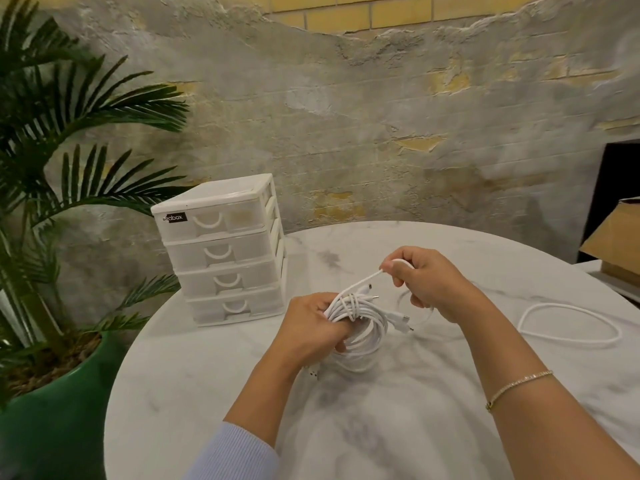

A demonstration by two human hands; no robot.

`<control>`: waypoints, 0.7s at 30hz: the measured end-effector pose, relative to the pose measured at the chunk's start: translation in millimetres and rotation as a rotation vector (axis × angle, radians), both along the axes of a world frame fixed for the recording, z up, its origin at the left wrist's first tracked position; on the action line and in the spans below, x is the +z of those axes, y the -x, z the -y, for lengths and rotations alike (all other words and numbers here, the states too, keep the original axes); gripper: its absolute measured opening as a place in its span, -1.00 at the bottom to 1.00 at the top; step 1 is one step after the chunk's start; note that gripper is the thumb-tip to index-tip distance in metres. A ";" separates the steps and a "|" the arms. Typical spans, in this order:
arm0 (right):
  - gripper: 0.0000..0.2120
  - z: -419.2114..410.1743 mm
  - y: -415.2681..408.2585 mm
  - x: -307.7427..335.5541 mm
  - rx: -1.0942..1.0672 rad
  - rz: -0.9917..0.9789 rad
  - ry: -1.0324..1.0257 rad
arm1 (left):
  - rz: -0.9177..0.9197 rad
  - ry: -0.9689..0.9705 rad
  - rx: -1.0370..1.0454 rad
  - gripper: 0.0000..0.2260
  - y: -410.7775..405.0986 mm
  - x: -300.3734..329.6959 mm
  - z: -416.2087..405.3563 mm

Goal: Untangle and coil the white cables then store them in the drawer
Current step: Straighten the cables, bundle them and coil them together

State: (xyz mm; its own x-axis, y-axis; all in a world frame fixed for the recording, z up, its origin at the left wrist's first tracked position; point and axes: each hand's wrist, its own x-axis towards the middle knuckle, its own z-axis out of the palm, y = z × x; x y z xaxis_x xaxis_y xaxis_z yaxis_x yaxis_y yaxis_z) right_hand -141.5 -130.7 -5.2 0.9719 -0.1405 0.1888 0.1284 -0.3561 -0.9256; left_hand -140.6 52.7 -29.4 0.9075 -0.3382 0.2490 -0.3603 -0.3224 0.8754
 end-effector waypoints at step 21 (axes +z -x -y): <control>-0.70 -7.3 -4.6 -6.2 0.113 -0.287 0.316 | 0.015 0.149 0.041 -0.78 1.7 2.0 1.6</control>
